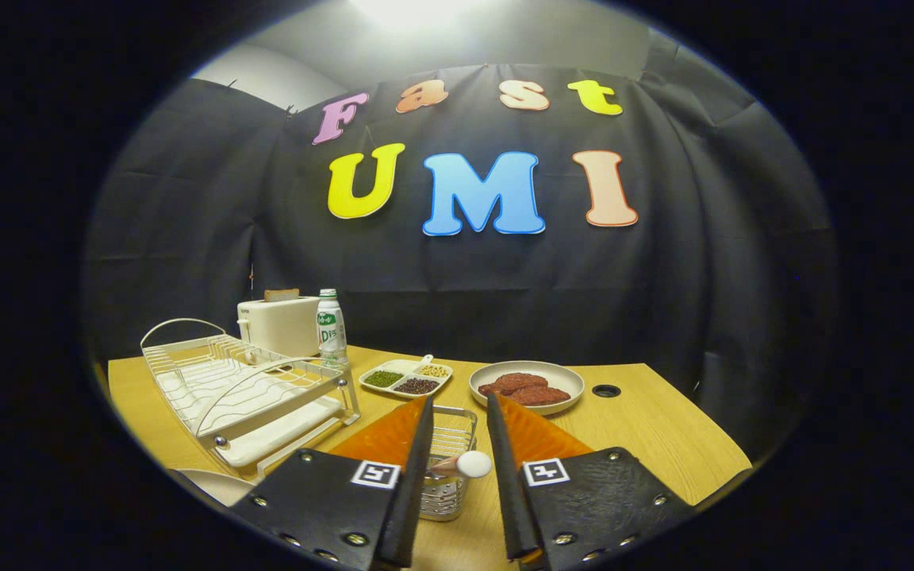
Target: Take the plate from the dish rack, then take the spoon from the basket and place it into the plate.
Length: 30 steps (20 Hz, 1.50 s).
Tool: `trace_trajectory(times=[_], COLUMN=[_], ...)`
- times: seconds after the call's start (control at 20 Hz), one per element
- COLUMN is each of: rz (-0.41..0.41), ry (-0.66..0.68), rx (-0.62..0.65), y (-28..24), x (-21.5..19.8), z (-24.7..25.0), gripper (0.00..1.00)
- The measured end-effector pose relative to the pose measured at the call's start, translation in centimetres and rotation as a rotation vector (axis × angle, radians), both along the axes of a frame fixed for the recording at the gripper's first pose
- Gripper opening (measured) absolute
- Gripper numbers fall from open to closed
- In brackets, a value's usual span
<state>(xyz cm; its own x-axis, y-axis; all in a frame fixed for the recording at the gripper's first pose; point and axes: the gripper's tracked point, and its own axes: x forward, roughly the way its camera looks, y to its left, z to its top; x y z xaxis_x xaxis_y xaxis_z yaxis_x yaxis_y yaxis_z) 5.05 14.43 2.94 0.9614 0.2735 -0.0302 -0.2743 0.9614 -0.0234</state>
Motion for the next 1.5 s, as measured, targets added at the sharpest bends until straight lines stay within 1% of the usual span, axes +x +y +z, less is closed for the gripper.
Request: trace_trajectory(times=[0.05, 0.15, 0.2, 0.35, 0.4, 0.5, 0.7, 0.8, 1.15, 1.25, 1.5], rz=[0.022, 0.018, 0.032, 0.010, 0.014, 0.010, -0.046, -0.060, -0.067, -0.077, -0.066], ry=[-0.002, 0.022, 0.031, 0.040, 0.038, 0.051, 0.034, 0.038, 0.041, 0.054, 0.088], rx=[0.007, 0.025, 0.035, -0.019, -0.030, -0.028, -0.013, -0.014, -0.063, -0.081, -0.119], y=[0.5, 0.9, 1.3, 1.5, 1.8, 2.0, 0.8, 0.8, 1.0, 1.1, 2.1], x=[-0.8, -0.8, -1.2, -1.7, -1.9, -2.5, -3.4, -4.0, -7.5, -8.5, -11.3], z=[0.2, 0.2, 0.5, 1.8, 2.3, 3.3, 6.7, 8.2, 13.3, 14.0, 14.9], gripper=[0.32, 0.16, 0.11, 0.11, 0.11, 0.11, 0.11, 0.11, 0.11, 0.11, 0.11])
